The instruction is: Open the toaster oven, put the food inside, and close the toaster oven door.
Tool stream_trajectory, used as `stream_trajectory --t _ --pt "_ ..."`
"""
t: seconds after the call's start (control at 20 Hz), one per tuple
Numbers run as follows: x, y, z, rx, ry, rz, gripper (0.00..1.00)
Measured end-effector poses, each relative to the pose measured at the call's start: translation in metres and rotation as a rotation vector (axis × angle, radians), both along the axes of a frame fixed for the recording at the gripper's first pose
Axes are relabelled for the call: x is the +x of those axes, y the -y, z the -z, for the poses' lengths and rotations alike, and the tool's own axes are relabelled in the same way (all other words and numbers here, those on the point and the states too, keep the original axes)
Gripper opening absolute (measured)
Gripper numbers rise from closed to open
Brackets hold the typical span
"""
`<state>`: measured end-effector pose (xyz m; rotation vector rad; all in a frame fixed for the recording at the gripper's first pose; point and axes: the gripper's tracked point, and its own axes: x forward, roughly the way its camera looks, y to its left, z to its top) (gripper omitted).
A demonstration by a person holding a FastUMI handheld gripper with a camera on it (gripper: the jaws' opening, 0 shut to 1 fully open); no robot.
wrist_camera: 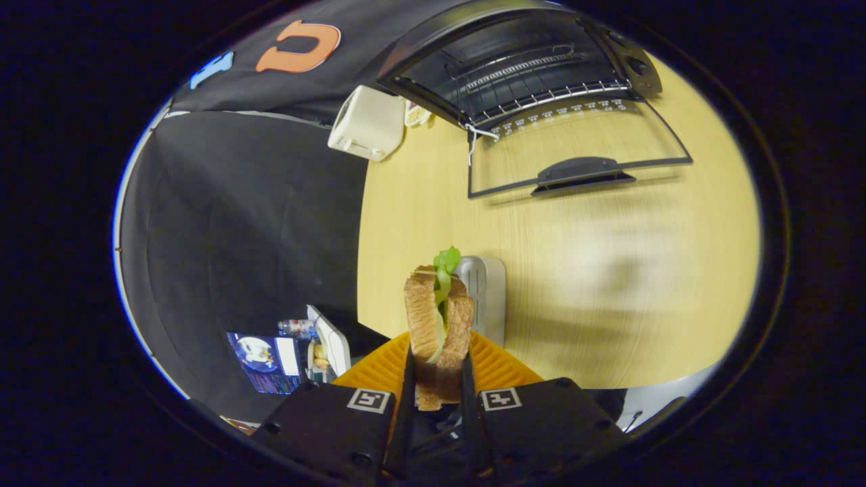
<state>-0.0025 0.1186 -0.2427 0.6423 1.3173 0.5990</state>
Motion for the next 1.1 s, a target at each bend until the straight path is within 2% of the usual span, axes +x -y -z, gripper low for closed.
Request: stream_trajectory --t 0.1,0.4,0.5,0.65,0.9,1.1 --pt "0.018 0.005 -0.025 0.053 0.049 0.047 0.36" --pt "0.1 0.05 -0.057 0.121 0.2 0.306 0.35" --pt "0.125 0.061 -0.047 0.135 0.214 0.399 0.35" --pt "0.161 0.075 -0.031 0.223 0.173 0.579 0.35" --pt "0.22 0.097 -0.004 0.327 0.197 0.802 0.35" --pt "0.255 0.107 0.01 0.38 0.219 0.923 0.35"
